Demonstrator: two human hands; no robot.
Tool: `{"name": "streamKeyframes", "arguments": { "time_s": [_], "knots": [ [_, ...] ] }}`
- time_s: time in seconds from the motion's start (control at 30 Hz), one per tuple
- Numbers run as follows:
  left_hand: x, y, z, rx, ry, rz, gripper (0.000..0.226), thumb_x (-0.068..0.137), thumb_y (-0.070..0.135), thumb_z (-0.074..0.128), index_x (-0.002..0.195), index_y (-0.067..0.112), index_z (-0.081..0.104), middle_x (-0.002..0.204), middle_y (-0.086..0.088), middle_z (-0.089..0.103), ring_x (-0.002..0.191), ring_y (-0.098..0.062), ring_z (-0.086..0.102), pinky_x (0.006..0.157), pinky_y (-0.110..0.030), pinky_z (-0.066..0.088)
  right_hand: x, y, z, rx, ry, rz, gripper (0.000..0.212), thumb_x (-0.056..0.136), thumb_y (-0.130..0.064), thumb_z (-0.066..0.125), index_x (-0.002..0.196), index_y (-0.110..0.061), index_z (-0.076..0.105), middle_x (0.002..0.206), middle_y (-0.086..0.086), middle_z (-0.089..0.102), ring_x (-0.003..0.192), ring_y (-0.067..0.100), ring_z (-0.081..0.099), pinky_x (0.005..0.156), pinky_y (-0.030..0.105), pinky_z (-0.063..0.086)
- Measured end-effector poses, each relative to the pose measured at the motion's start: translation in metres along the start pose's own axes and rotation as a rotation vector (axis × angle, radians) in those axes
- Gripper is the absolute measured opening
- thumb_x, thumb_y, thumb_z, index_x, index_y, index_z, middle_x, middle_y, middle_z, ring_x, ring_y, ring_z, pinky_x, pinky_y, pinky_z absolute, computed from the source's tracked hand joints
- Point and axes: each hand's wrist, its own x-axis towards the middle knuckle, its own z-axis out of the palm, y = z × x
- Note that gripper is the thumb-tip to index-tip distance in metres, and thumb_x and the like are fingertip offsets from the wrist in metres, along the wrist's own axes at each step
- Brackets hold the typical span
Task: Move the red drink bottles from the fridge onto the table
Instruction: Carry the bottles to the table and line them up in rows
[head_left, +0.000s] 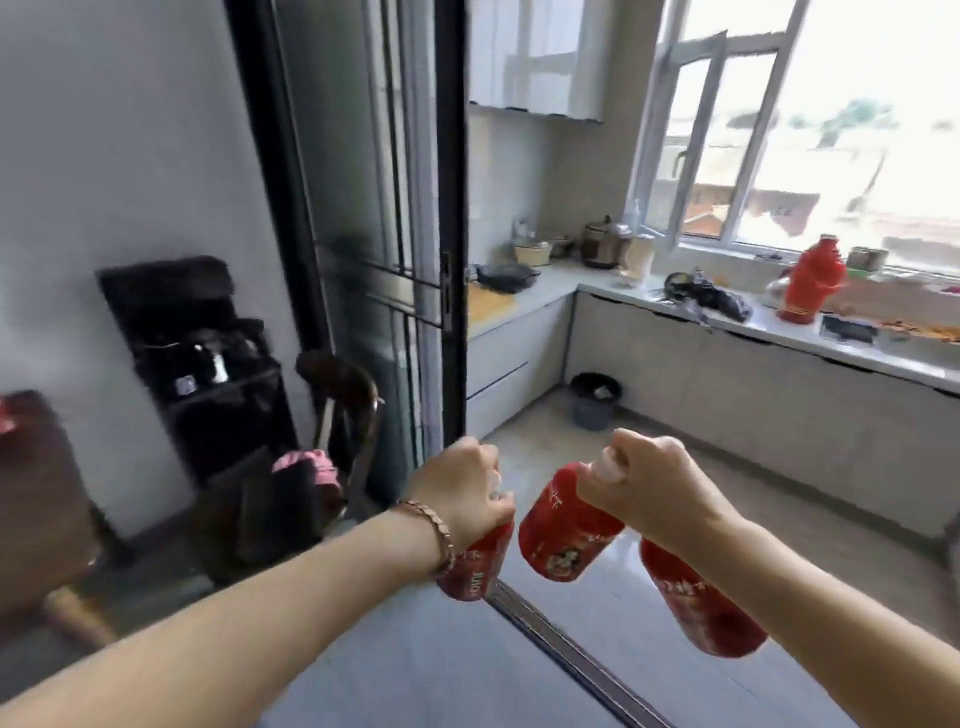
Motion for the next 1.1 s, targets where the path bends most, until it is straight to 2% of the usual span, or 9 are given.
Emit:
{"name": "streamKeyframes", "arguments": {
  "time_s": [0.13, 0.2, 0.3, 0.4, 0.5, 0.57, 0.8, 0.97, 1.1],
  "knots": [
    [0.000, -0.094, -0.023, 0.051, 0.046, -0.234, 0.023, 0.080, 0.035, 0.059, 0.084, 0.012, 0.056, 0.096, -0.007, 0.054, 0.092, -0.028, 0.057, 0.079, -0.033, 0.045, 0.068, -0.066, 0.073, 0.114, -0.128, -0.147, 0.038, 0.076, -0.032, 0.064, 0.055, -0.016, 0.036, 0.051, -0.003, 0.041, 0.043, 0.011, 0.032, 0.036, 0.011, 0.028],
    [-0.004, -0.137, -0.033, 0.062, 0.095, -0.360, 0.022, 0.080, 0.034, 0.059, 0.083, 0.013, 0.055, 0.098, -0.007, 0.054, 0.093, -0.029, 0.056, 0.079, -0.033, 0.045, 0.097, -0.099, 0.106, 0.150, -0.236, -0.231, 0.034, 0.074, -0.039, 0.063, 0.058, -0.018, 0.042, 0.054, -0.003, 0.048, 0.044, 0.011, 0.041, 0.038, 0.010, 0.033],
    [-0.018, -0.193, -0.047, 0.096, 0.176, -0.548, 0.023, 0.080, 0.033, 0.058, 0.084, 0.011, 0.056, 0.099, -0.008, 0.054, 0.091, -0.031, 0.057, 0.072, -0.031, 0.042, 0.130, -0.152, 0.153, 0.176, -0.383, -0.335, 0.029, 0.071, -0.045, 0.061, 0.065, -0.018, 0.051, 0.063, 0.000, 0.059, 0.054, 0.014, 0.056, 0.048, 0.024, 0.047],
    [-0.043, -0.248, -0.066, 0.123, 0.225, -0.723, 0.021, 0.081, 0.034, 0.058, 0.075, 0.016, 0.051, 0.086, -0.002, 0.047, 0.081, -0.028, 0.057, 0.064, -0.030, 0.039, 0.150, -0.210, 0.202, 0.264, -0.497, -0.431, 0.025, 0.072, -0.037, 0.066, 0.062, -0.021, 0.050, 0.059, -0.004, 0.059, 0.048, 0.007, 0.054, 0.041, 0.017, 0.044],
    [-0.078, -0.303, -0.087, 0.119, 0.245, -0.855, 0.021, 0.082, 0.034, 0.058, 0.070, 0.019, 0.049, 0.082, 0.001, 0.044, 0.074, -0.024, 0.055, 0.062, -0.031, 0.042, 0.158, -0.272, 0.255, 0.311, -0.556, -0.484, 0.027, 0.069, -0.035, 0.066, 0.068, -0.009, 0.057, 0.064, 0.004, 0.062, 0.056, 0.019, 0.058, 0.051, 0.029, 0.052],
    [-0.101, -0.342, -0.100, 0.106, 0.265, -0.912, 0.021, 0.082, 0.033, 0.058, 0.069, 0.021, 0.048, 0.083, 0.001, 0.044, 0.072, -0.022, 0.054, 0.060, -0.029, 0.039, 0.159, -0.314, 0.291, 0.329, -0.616, -0.522, 0.033, 0.070, -0.037, 0.067, 0.074, -0.005, 0.059, 0.069, 0.007, 0.065, 0.063, 0.025, 0.063, 0.057, 0.036, 0.054],
    [-0.175, -0.492, -0.152, 0.113, 0.241, -0.997, 0.026, 0.083, 0.040, 0.059, 0.068, 0.024, 0.044, 0.076, 0.006, 0.035, 0.073, -0.022, 0.052, 0.063, -0.029, 0.039, 0.151, -0.462, 0.413, 0.396, -0.677, -0.531, 0.034, 0.066, -0.042, 0.069, 0.067, -0.010, 0.057, 0.058, -0.001, 0.062, 0.048, 0.012, 0.056, 0.044, 0.028, 0.048],
    [-0.206, -0.595, -0.196, 0.116, 0.217, -0.981, 0.025, 0.083, 0.040, 0.059, 0.073, 0.021, 0.047, 0.081, 0.004, 0.038, 0.074, -0.023, 0.055, 0.063, -0.029, 0.039, 0.153, -0.564, 0.480, 0.423, -0.690, -0.464, 0.030, 0.068, -0.038, 0.073, 0.067, -0.013, 0.057, 0.061, -0.002, 0.063, 0.057, 0.017, 0.063, 0.049, 0.029, 0.053],
    [-0.219, -0.666, -0.221, 0.091, 0.223, -1.003, 0.025, 0.082, 0.043, 0.061, 0.076, 0.022, 0.048, 0.085, 0.003, 0.042, 0.077, -0.022, 0.057, 0.065, -0.029, 0.045, 0.167, -0.625, 0.528, 0.439, -0.711, -0.432, 0.025, 0.071, -0.039, 0.075, 0.071, -0.024, 0.055, 0.067, -0.008, 0.062, 0.059, 0.008, 0.062, 0.045, 0.020, 0.052]
  ]
}}
